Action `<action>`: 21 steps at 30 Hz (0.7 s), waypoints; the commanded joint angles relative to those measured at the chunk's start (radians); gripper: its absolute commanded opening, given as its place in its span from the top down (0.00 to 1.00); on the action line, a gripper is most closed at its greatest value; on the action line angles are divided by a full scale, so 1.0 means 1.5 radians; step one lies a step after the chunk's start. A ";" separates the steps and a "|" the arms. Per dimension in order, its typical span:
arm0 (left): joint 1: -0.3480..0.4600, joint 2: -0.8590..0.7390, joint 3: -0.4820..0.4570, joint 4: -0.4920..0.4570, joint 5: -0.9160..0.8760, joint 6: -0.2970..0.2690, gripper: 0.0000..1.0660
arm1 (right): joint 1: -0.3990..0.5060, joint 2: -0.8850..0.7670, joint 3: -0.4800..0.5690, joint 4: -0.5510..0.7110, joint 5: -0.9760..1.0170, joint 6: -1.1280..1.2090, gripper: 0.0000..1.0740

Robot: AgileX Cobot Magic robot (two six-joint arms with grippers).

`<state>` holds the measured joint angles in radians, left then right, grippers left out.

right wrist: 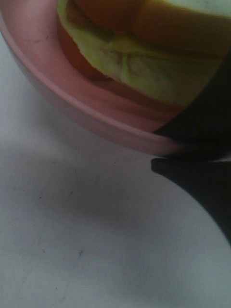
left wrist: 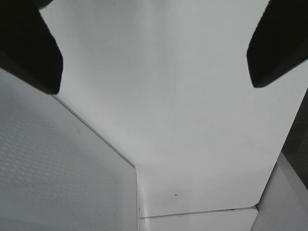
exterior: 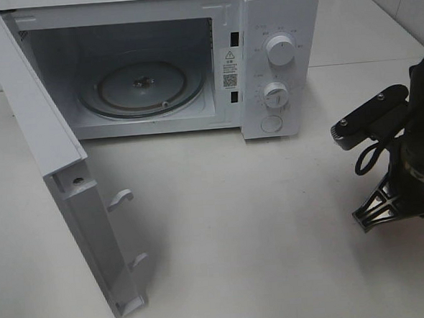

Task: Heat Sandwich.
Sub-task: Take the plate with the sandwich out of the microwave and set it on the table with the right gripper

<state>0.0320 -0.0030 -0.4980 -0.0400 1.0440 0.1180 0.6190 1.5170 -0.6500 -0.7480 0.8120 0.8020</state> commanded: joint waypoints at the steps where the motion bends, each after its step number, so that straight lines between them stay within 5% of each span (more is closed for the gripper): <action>1: 0.002 -0.015 0.001 -0.002 -0.006 -0.005 0.07 | -0.017 0.005 -0.003 -0.037 0.001 0.006 1.00; 21: 0.002 -0.015 0.001 -0.002 -0.006 -0.005 0.07 | -0.096 0.121 -0.003 -0.121 -0.088 0.114 1.00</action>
<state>0.0320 -0.0030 -0.4980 -0.0400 1.0440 0.1180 0.4800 1.6840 -0.6510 -0.8780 0.6730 0.9510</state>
